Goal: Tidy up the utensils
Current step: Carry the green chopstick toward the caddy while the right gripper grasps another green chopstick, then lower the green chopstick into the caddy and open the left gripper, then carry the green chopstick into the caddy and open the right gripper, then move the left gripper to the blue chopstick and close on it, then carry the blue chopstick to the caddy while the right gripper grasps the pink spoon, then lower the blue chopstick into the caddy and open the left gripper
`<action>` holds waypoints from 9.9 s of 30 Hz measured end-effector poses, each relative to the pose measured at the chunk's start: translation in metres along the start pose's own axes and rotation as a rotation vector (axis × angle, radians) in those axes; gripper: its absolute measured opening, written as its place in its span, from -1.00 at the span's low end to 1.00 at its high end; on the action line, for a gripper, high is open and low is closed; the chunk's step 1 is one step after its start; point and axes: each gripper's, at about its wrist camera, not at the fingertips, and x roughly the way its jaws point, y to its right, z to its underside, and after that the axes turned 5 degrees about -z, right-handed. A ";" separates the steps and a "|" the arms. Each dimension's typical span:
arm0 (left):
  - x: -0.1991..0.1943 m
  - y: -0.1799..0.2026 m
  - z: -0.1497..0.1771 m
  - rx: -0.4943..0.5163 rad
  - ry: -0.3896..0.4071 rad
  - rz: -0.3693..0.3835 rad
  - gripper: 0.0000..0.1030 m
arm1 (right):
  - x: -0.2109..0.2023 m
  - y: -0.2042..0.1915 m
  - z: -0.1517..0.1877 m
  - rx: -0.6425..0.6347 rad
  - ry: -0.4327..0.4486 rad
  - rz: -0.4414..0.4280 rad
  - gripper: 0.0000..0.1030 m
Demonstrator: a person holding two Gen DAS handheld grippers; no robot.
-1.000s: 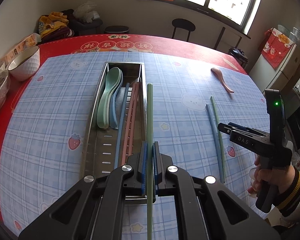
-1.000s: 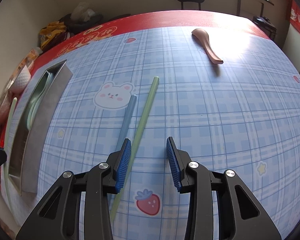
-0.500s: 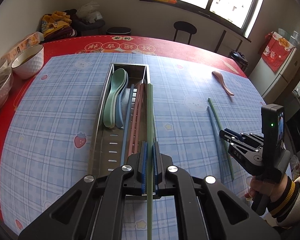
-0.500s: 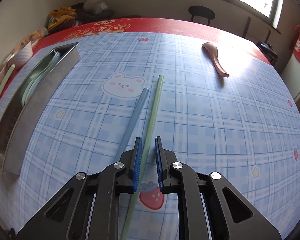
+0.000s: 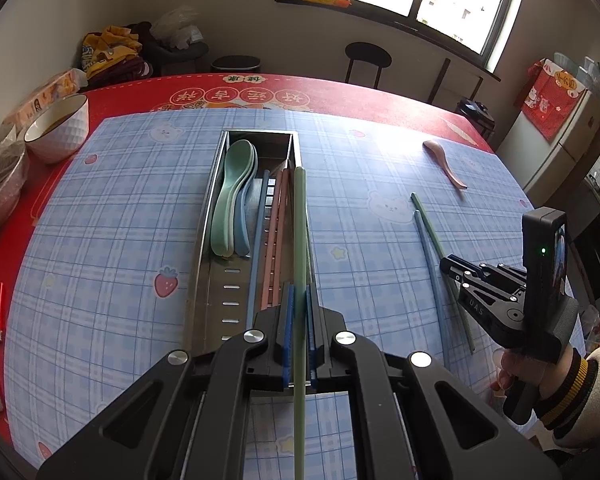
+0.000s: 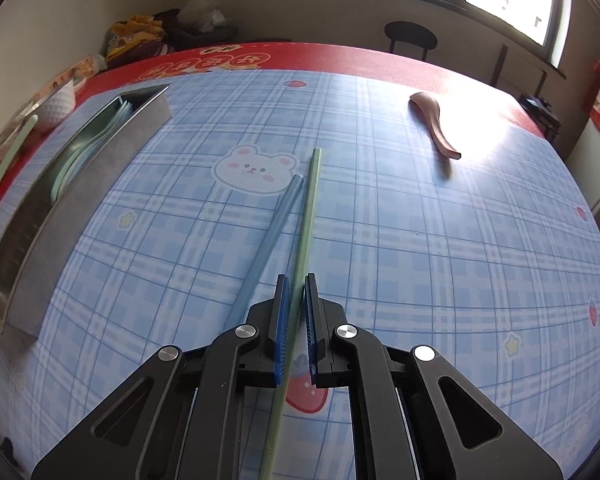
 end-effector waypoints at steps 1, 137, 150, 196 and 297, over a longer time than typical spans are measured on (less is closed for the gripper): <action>-0.001 0.000 0.001 0.000 0.000 -0.001 -0.89 | 0.002 0.001 -0.003 0.007 -0.004 -0.003 -0.85; -0.020 -0.157 -0.011 -0.153 0.061 -0.018 0.88 | 0.040 -0.134 -0.096 0.460 -0.208 -0.252 -0.89; -0.021 -0.155 -0.011 -0.158 0.060 -0.021 0.88 | 0.044 -0.135 -0.088 0.500 -0.253 -0.301 -0.85; 0.087 0.123 -0.014 0.141 -0.200 0.123 -0.07 | -0.108 0.120 0.038 0.392 0.089 -0.062 -0.07; 0.007 -0.036 -0.040 -0.196 -0.022 -0.027 -0.89 | -0.002 0.092 -0.083 0.424 0.107 -0.240 -0.70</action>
